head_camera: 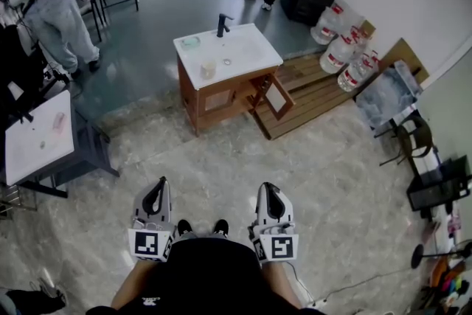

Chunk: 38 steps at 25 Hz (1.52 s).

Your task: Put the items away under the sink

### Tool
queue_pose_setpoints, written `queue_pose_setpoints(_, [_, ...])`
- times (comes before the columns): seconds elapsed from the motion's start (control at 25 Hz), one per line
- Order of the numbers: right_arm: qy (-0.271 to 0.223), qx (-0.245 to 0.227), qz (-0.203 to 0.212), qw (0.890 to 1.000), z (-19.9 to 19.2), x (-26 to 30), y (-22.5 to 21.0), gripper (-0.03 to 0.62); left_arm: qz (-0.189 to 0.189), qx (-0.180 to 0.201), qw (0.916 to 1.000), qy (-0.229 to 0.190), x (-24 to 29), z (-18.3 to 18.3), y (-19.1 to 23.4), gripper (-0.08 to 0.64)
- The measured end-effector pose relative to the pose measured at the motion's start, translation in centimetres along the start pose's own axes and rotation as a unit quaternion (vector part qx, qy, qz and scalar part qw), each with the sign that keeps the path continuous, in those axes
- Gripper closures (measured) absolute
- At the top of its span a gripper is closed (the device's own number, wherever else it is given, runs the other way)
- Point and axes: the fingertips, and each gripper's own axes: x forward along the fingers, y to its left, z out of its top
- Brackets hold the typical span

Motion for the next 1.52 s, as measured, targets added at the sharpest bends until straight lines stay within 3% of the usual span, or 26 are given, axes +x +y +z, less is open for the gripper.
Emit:
queue_pose_setpoints(0.36, [-0.011,0.000,0.012,1.000,0.5,0.3,-0.2,0.455,-0.005,-0.001,1.0000,0.004,0.3,-0.4,-0.3,0.552])
queue_pose_setpoints(0.92, [-0.002,0.045,0.033,0.998,0.1,0.7,0.9,0.186,-0.007,-0.005,0.9999,0.008,0.1,-0.3,0.5,0.552])
queue_pose_setpoints(1.52, [-0.003,0.033,0.011,0.999,0.3,0.0,4.8,0.170,-0.028,-0.006,0.9996,0.008,-1.8,-0.4,3.9,0.552])
